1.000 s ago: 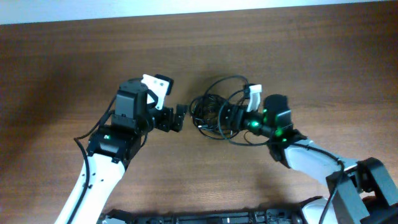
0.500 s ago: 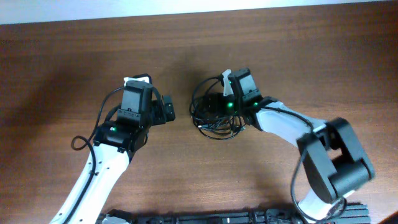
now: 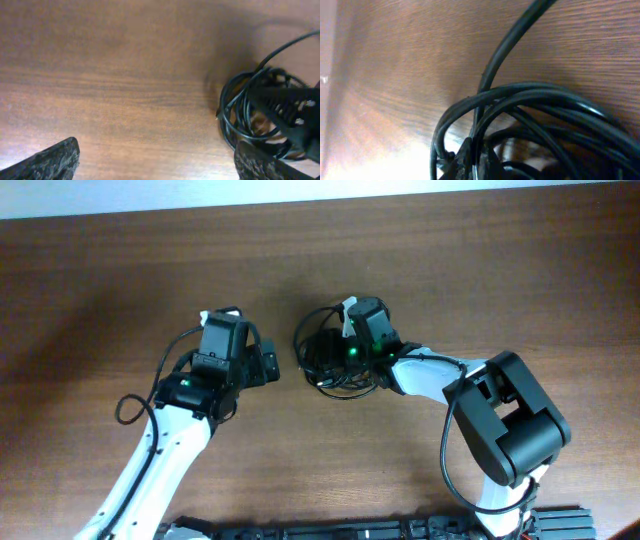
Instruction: Untangle cables
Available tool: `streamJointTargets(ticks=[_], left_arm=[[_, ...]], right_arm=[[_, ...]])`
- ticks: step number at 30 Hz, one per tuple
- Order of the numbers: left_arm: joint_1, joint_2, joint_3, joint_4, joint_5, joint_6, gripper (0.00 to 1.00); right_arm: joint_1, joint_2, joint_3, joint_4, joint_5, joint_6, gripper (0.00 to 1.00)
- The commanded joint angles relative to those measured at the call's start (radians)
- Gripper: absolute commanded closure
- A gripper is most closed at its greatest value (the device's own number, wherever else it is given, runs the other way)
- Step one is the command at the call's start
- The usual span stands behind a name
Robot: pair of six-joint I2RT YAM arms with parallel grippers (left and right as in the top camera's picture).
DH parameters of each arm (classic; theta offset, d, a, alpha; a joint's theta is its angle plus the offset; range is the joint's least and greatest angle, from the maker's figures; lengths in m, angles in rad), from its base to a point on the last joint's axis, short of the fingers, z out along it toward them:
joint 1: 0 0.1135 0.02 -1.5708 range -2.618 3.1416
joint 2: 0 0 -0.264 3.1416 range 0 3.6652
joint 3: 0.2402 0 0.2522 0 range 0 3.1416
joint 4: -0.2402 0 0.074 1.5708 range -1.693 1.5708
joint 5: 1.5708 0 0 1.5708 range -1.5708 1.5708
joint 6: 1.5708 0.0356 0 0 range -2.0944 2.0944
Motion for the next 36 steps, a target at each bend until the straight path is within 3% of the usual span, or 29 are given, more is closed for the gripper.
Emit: streamJointTargets(ticks=[1,4,9,17,19,20,22,23,28,31,32,33,35,36], left_arm=[[0.003,0.019,0.003,-0.034,-0.014,-0.009,0.01],[0.003,0.019,0.003,-0.031,0.009,-0.010,0.01],[0.003,0.019,0.003,-0.023,0.071,-0.028,0.01],[0.003,0.019,0.003,-0.023,0.096,-0.028,0.01],[0.003,0.019,0.003,-0.023,0.096,-0.028,0.01],[0.003,0.019,0.003,-0.023,0.096,-0.028,0.01],[0.003,0.019,0.003,-0.031,0.096,-0.027,0.01],[0.003,0.019,0.003,-0.033,0.096,-0.028,0.01],[0.003,0.019,0.003,-0.028,0.096,-0.028,0.01],[0.003,0.019,0.003,-0.030,0.096,-0.028,0.01],[0.003,0.019,0.003,-0.023,0.096,-0.028,0.01],[0.003,0.019,0.003,-0.016,0.099,-0.027,0.01],[0.003,0.019,0.003,0.014,0.100,-0.014,0.01],[0.002,0.027,0.003,0.055,0.119,0.062,0.01]], right_arm=[[-0.056,-0.071,0.041,0.017,-0.285,-0.004,0.96],[-0.106,-0.199,0.052,0.016,-0.438,-0.004,0.96],[-0.107,-0.414,0.052,0.013,-0.447,-0.004,0.96],[-0.108,-0.423,0.052,-0.052,-0.534,0.037,0.96],[-0.105,-0.418,0.052,-0.282,-0.478,-0.098,0.96],[-0.101,-0.417,0.052,-0.472,-0.343,-0.187,0.96],[-0.104,-0.416,0.052,-0.856,0.026,-0.208,0.96],[-0.109,-0.417,0.052,-0.959,0.139,-0.207,0.96],[-0.213,-0.417,0.052,-1.151,0.352,-0.142,0.96],[-0.304,-0.417,0.052,-1.158,0.307,-0.143,0.72],[-0.340,-0.417,0.052,-1.158,0.262,-0.143,0.43],[-0.360,-0.417,0.052,-1.158,0.233,-0.143,0.25],[-0.390,-0.417,0.052,-1.158,0.182,-0.143,0.21],[-0.398,-0.417,0.052,-1.158,0.165,-0.144,0.21]])
